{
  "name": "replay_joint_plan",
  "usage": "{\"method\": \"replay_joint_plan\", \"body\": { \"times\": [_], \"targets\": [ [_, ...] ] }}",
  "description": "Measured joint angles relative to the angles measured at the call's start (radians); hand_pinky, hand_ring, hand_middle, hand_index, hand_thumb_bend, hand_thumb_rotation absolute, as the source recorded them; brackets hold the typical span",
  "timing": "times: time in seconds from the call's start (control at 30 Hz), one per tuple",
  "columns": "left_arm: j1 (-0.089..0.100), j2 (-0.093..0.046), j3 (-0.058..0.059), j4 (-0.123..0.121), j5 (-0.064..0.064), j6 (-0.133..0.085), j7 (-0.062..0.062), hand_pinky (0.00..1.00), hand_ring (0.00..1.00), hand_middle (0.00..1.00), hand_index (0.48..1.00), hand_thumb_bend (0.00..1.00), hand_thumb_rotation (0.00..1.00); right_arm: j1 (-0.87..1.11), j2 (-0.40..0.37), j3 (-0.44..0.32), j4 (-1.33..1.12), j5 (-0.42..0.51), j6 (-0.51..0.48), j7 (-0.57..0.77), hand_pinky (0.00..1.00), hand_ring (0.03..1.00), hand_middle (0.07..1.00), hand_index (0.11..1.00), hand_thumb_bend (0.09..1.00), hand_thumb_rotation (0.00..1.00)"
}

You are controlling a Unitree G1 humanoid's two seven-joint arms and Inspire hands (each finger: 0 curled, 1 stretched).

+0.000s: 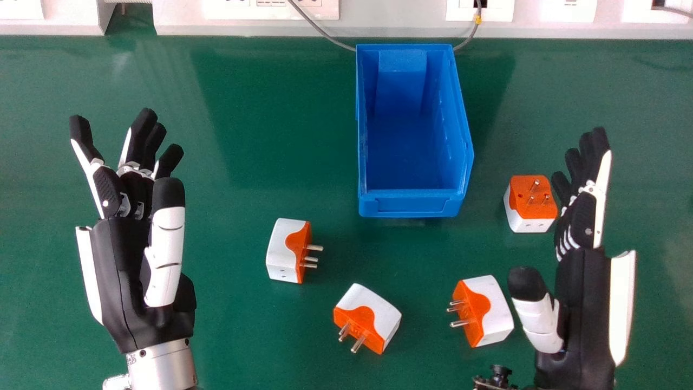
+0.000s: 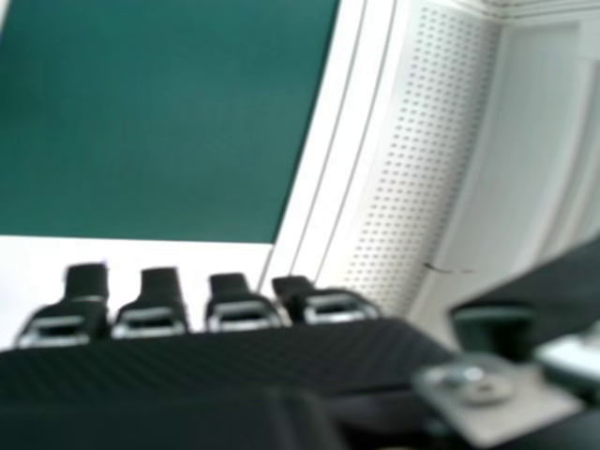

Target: Pick all objects and put in blue box

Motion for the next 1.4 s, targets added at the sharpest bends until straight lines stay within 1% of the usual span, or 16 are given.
{"method": "replay_joint_plan", "body": {
  "times": [0.17, 0.3, 0.77, 0.87, 0.93, 0.97, 1.0, 1.03, 1.07, 1.1, 1.13, 1.2, 1.23, 1.27, 1.3, 1.4],
  "targets": [
    [0.000, 0.000, 0.000, 0.000, 0.000, 0.000, 0.000, 0.87, 0.91, 0.90, 0.887, 0.71, 0.61, -0.003, 0.000, -0.001, 0.000, 0.001, 0.000, 0.000, 0.94, 0.982, 1.000, 1.000, 0.756, 1.00],
    [0.000, 0.000, 0.000, 0.000, 0.004, 0.000, 0.008, 0.87, 0.91, 0.90, 0.886, 0.71, 0.61, -0.005, 0.000, -0.001, 0.000, 0.011, 0.000, 0.001, 0.94, 0.983, 1.000, 1.000, 0.750, 1.00],
    [0.000, 0.000, -0.001, 0.000, 0.003, 0.000, 0.008, 0.87, 0.91, 0.90, 0.883, 0.73, 0.61, -0.008, -0.003, -0.008, 0.000, 0.020, 0.001, 0.005, 0.95, 0.992, 1.000, 1.000, 0.723, 1.00],
    [0.000, 0.000, -0.002, -0.003, 0.002, 0.000, 0.008, 0.87, 0.91, 0.90, 0.884, 0.73, 0.61, -0.002, -0.019, -0.009, -0.021, 0.026, 0.045, 0.046, 0.97, 0.997, 1.000, 1.000, 0.718, 1.00],
    [0.000, 0.000, -0.002, -0.005, 0.002, 0.000, 0.007, 0.87, 0.91, 0.90, 0.884, 0.73, 0.61, 0.014, -0.035, -0.012, -0.078, 0.022, 0.123, 0.091, 0.98, 0.998, 1.000, 1.000, 0.720, 1.00],
    [0.000, 0.001, -0.002, -0.005, 0.002, 0.001, 0.007, 0.87, 0.91, 0.90, 0.884, 0.73, 0.61, 0.037, -0.051, -0.027, -0.158, -0.050, 0.235, 0.133, 0.98, 0.998, 1.000, 1.000, 0.720, 1.00],
    [0.000, 0.001, -0.002, -0.005, 0.002, 0.001, 0.007, 0.87, 0.91, 0.89, 0.884, 0.74, 0.61, 0.049, -0.066, -0.036, -0.206, -0.104, 0.297, 0.167, 0.98, 0.996, 1.000, 1.000, 0.745, 0.88],
    [0.000, 0.001, -0.002, -0.005, 0.002, 0.001, 0.008, 0.87, 0.91, 0.89, 0.883, 0.74, 0.61, 0.069, -0.103, -0.048, -0.287, -0.201, 0.407, 0.252, 0.98, 0.993, 1.000, 1.000, 0.761, 0.78],
    [0.000, 0.001, -0.003, -0.005, 0.003, 0.001, 0.007, 0.87, 0.91, 0.89, 0.883, 0.74, 0.61, 0.079, -0.127, -0.054, -0.329, -0.255, 0.460, 0.301, 0.98, 0.993, 1.000, 1.000, 0.764, 0.76],
    [0.001, 0.002, -0.001, -0.005, 0.002, 0.002, 0.008, 0.87, 0.90, 0.89, 0.882, 0.74, 0.61, 0.087, -0.162, -0.063, -0.380, -0.324, 0.528, 0.383, 0.99, 0.997, 1.000, 1.000, 0.791, 0.66],
    [0.001, 0.002, -0.001, -0.005, 0.001, 0.003, 0.009, 0.87, 0.90, 0.89, 0.880, 0.75, 0.61, 0.096, -0.209, -0.071, -0.451, -0.430, 0.626, 0.519, 1.00, 0.999, 1.000, 1.000, 0.809, 0.60],
    [0.001, 0.002, -0.001, -0.005, 0.002, 0.004, 0.009, 0.87, 0.90, 0.89, 0.880, 0.75, 0.61, 0.103, -0.235, -0.073, -0.496, -0.498, 0.685, 0.609, 1.00, 0.999, 1.000, 1.000, 0.812, 0.59],
    [0.001, 0.002, 0.000, -0.005, 0.001, 0.006, 0.009, 0.87, 0.90, 0.89, 0.881, 0.75, 0.61, 0.104, -0.247, -0.073, -0.531, -0.555, 0.737, 0.697, 1.00, 1.000, 1.000, 0.981, 0.835, 0.47],
    [0.001, 0.002, 0.000, -0.005, 0.001, 0.009, 0.009, 0.87, 0.90, 0.89, 0.882, 0.75, 0.61, 0.105, -0.255, -0.070, -0.568, -0.620, 0.791, 0.789, 1.00, 1.000, 1.000, 0.970, 0.848, 0.42],
    [0.002, 0.002, 0.000, -0.005, 0.001, 0.012, 0.009, 0.87, 0.90, 0.89, 0.883, 0.75, 0.61, 0.105, -0.258, -0.065, -0.611, -0.689, 0.850, 0.887, 1.00, 1.000, 1.000, 0.965, 0.853, 0.40],
    [0.010, 0.001, -0.001, -0.009, 0.003, 0.012, 0.009, 0.87, 0.90, 0.89, 0.885, 0.74, 0.61, 0.093, -0.256, -0.048, -0.695, -0.805, 0.959, 1.038, 1.00, 1.000, 1.000, 0.957, 0.898, 0.31]
  ]
}}
